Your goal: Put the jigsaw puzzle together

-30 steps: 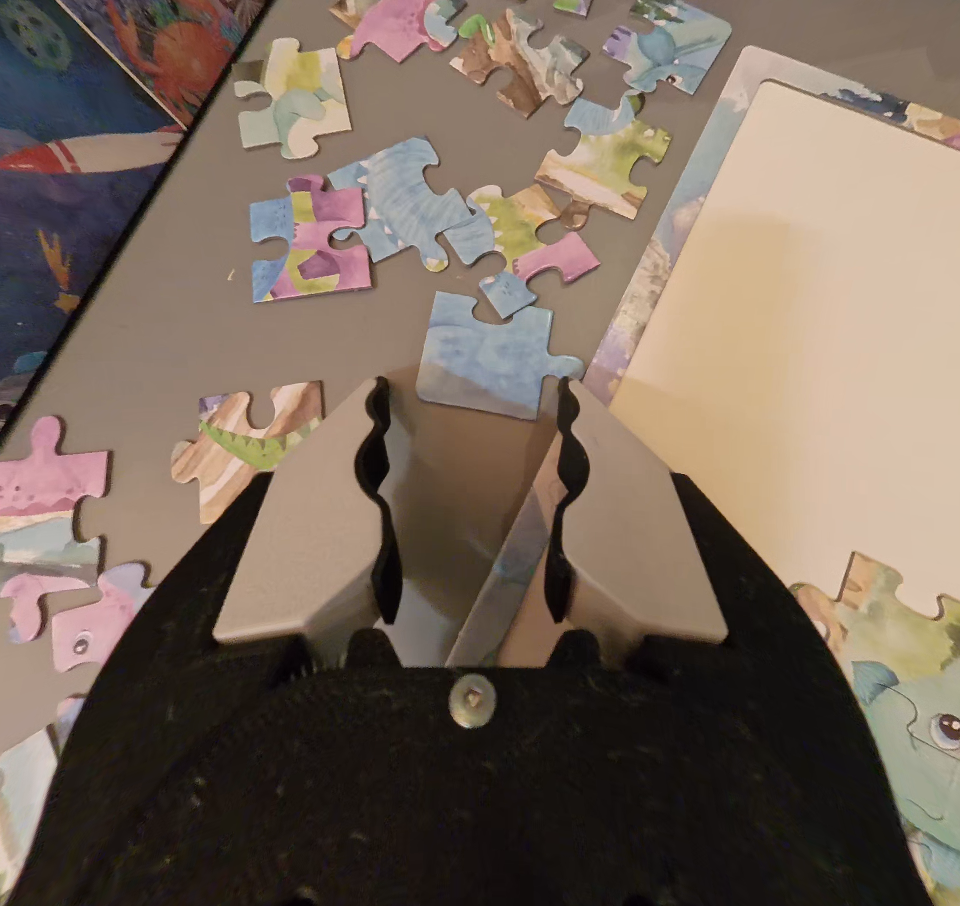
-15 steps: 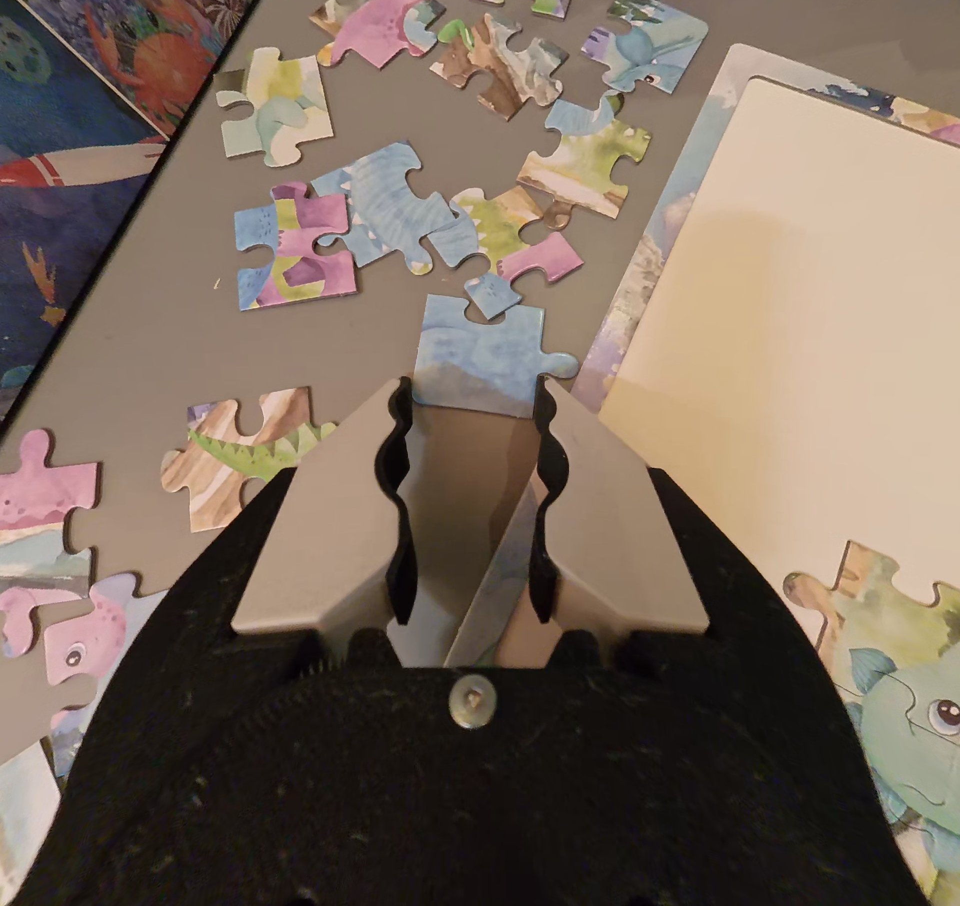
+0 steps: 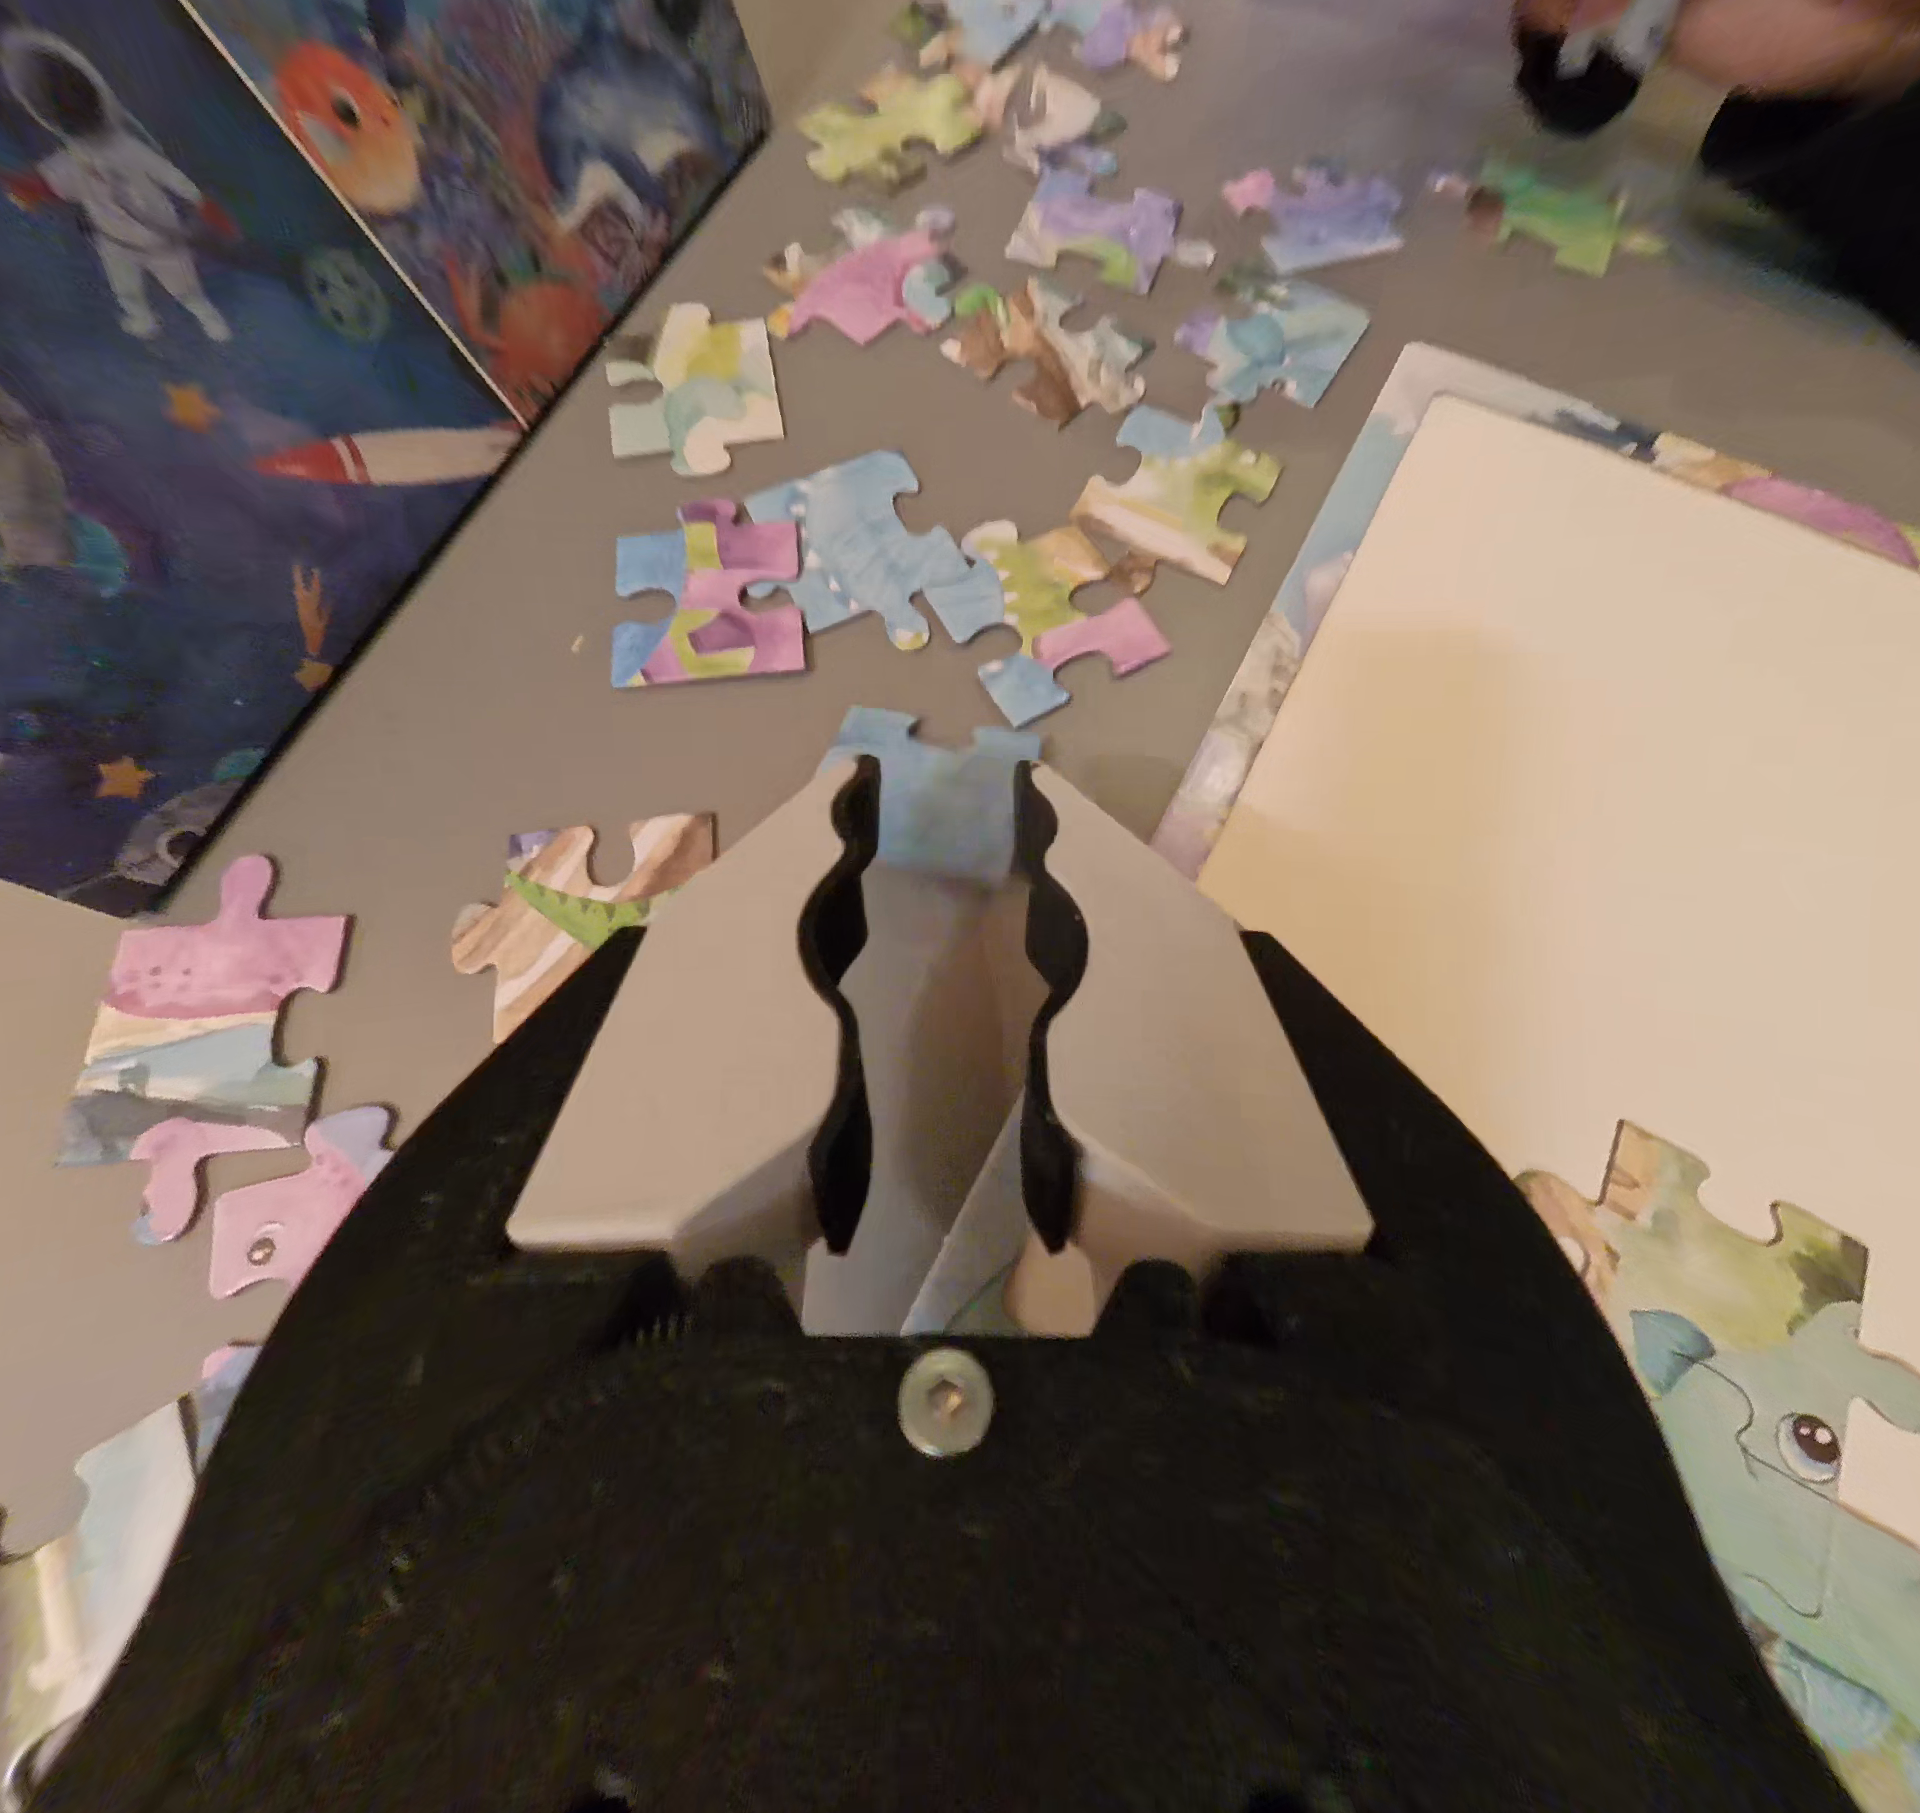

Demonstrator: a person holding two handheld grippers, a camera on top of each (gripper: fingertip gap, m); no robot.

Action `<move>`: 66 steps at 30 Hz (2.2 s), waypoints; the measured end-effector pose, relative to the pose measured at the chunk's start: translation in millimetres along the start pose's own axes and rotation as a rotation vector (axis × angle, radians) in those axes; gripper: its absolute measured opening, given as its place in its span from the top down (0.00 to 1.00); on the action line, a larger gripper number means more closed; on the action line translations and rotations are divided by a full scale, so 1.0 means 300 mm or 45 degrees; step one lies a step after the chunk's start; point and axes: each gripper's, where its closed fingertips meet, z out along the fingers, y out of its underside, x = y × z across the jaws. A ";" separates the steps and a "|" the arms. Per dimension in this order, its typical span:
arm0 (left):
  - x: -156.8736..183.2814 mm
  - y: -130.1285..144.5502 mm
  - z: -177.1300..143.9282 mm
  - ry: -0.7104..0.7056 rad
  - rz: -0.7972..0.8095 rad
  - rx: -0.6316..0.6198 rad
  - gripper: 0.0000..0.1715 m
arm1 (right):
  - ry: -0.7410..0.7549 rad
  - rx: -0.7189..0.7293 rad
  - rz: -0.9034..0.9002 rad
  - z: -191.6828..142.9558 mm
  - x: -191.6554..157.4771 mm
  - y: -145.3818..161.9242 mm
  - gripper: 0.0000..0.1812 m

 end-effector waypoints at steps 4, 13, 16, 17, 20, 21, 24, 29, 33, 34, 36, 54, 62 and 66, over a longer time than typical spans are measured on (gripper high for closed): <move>0.014 -0.038 -0.019 0.032 -0.037 0.079 0.84 | -0.078 -0.104 -0.033 0.057 -0.074 0.055 0.85; -0.020 0.075 0.039 -0.034 -0.055 -0.136 0.61 | -0.075 -0.228 -0.185 0.098 -0.121 0.114 0.84; -0.030 0.087 0.060 -0.100 0.012 -0.195 0.56 | -0.076 -0.220 -0.178 0.096 -0.119 0.111 0.85; -0.029 0.086 0.068 -0.107 0.030 -0.204 0.55 | -0.076 -0.217 -0.175 0.096 -0.118 0.109 0.85; -0.023 0.088 0.074 -0.074 0.005 -0.215 0.56 | -0.077 -0.207 -0.163 0.093 -0.115 0.105 0.85; -0.017 0.091 0.074 -0.046 -0.014 -0.218 0.59 | -0.077 -0.205 -0.160 0.093 -0.114 0.105 0.85; -0.014 0.095 0.067 -0.042 0.000 -0.217 0.63 | -0.074 -0.207 -0.157 0.093 -0.111 0.107 0.85; -0.014 0.092 0.065 -0.067 0.036 -0.209 0.63 | -0.072 -0.207 -0.164 0.092 -0.112 0.106 0.85; -0.019 0.068 0.053 -0.095 0.067 -0.155 0.76 | -0.078 -0.202 -0.168 0.093 -0.120 0.101 0.85; -0.019 0.063 0.050 -0.091 0.060 -0.144 0.75 | -0.081 -0.203 -0.169 0.094 -0.122 0.102 0.84; -0.018 0.070 0.049 -0.078 0.037 -0.158 0.72 | -0.082 -0.212 -0.174 0.096 -0.124 0.107 0.84; 0.011 0.086 0.084 -0.035 0.016 -0.219 0.62 | -0.089 -0.205 -0.193 0.097 -0.141 0.098 0.84; 0.018 0.082 0.082 -0.030 0.029 -0.210 0.70 | -0.090 -0.204 -0.201 0.096 -0.145 0.094 0.84; 0.010 0.065 0.073 -0.051 0.044 -0.168 0.70 | -0.091 -0.198 -0.200 0.095 -0.146 0.089 0.84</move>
